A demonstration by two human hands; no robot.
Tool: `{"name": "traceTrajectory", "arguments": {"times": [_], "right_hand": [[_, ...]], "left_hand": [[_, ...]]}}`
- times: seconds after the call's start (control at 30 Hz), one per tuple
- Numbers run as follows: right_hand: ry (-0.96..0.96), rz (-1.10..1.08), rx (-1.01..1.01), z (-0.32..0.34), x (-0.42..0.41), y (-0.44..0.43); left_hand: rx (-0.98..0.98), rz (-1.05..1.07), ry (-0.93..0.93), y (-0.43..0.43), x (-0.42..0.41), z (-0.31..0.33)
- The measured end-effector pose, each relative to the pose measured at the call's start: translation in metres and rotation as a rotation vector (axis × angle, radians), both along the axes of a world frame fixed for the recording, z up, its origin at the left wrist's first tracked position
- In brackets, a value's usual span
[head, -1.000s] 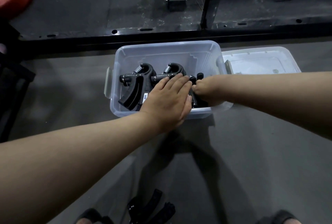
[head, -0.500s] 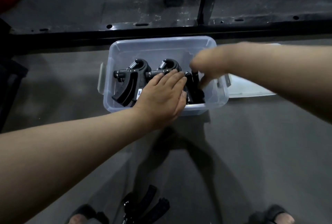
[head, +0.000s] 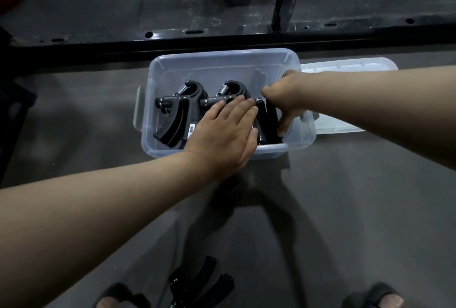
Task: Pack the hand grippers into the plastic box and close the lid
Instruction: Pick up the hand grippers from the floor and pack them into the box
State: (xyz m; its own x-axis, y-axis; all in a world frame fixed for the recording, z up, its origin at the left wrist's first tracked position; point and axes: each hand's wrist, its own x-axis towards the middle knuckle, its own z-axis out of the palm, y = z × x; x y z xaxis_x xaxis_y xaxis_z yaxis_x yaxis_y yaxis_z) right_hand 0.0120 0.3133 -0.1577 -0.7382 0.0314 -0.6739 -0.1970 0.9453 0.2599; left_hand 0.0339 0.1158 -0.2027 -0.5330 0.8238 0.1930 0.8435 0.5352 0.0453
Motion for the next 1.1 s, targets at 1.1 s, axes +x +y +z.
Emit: {"name": "traceTrajectory", "arguments": {"times": [1.1], "right_hand": [[0.116,0.262,-0.121,-0.008,0.032,-0.008]], "left_hand": [[-0.020,-0.001,-0.002,0.000,-0.001,0.002]]}}
